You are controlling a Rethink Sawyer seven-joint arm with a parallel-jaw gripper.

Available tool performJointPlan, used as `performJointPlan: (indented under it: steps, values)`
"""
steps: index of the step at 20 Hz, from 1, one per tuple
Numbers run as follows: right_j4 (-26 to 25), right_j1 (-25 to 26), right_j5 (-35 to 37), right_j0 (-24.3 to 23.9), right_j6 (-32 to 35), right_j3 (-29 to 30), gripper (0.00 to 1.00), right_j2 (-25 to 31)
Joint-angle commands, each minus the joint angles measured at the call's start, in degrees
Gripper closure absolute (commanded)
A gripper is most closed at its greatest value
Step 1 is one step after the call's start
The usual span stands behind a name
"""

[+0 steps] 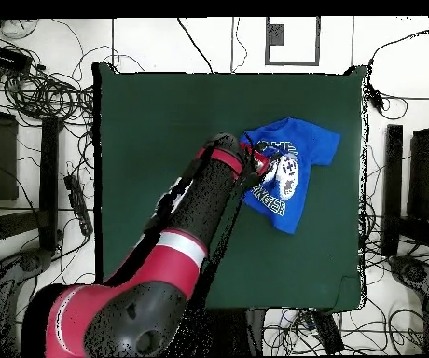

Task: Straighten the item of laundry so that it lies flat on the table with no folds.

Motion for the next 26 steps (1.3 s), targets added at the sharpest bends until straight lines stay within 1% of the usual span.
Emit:
performJointPlan:
  steps: [1,2,4,5,6,7,9,13,17,21,23,26]
  values:
    - [13.02,-6.44,-0.14,-15.88,-18.55,10.64,0.0,38.21]
    - [13.39,-7.23,0.7,-15.94,-17.83,11.69,0.0,38.63]
    - [16.02,-8.37,4.53,-17.89,-17.6,13.7,0.0,41.86]
    - [16.34,-8.72,5.06,-17.85,-16.56,14.1,0.0,42.03]
    - [18.1,-9.25,6.66,-19.24,-16.1,15.5,0.0,44.08]
    - [18.92,-9.43,7.29,-19.87,-15.48,16.13,0.0,45.16]
    - [22.47,-9.52,8.26,-22.33,-13.11,18.43,0.0,48.91]
    - [28.57,-9.01,9.25,-25.48,-7.86,21.57,0.0,53.67]
    - [30.58,-8.71,8.05,-26.06,-5.35,22.35,0.0,54.73]
    - [31.53,-8.88,3.96,-25.88,-2.12,23.3,0.0,54.38]
    - [32.11,-9.18,1.1,-24.89,1.06,23.65,0.0,53.13]
    - [33.92,-9.63,1.36,-21.5,6.64,22.54,0.0,49.18]
